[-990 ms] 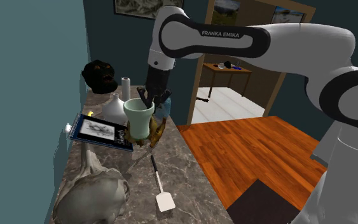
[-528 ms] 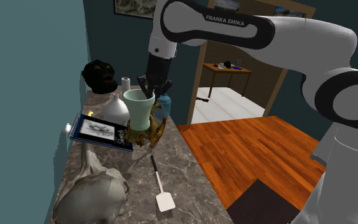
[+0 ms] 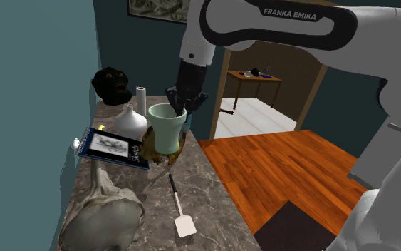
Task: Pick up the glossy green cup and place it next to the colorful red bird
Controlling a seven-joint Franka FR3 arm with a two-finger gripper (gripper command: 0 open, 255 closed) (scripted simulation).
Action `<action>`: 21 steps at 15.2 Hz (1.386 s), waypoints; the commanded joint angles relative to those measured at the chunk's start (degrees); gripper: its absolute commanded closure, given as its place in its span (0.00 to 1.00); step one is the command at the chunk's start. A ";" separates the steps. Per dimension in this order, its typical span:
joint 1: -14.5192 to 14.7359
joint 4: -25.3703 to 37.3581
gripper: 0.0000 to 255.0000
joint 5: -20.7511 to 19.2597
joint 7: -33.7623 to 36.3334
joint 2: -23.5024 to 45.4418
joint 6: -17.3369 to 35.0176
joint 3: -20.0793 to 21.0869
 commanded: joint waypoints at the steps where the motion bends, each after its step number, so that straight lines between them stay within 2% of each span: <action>1: -0.02 -5.57 1.00 1.33 -0.14 -4.68 1.08 0.05; 9: 1.77 -23.16 1.00 6.25 0.42 -22.55 1.53 0.14; 15: 4.25 -32.86 1.00 9.43 2.10 -35.17 -0.85 0.40; 16: 5.12 -35.31 1.00 10.37 2.86 -38.94 -1.98 0.57; 21: 5.43 -39.76 1.00 10.92 2.28 -39.84 1.54 1.04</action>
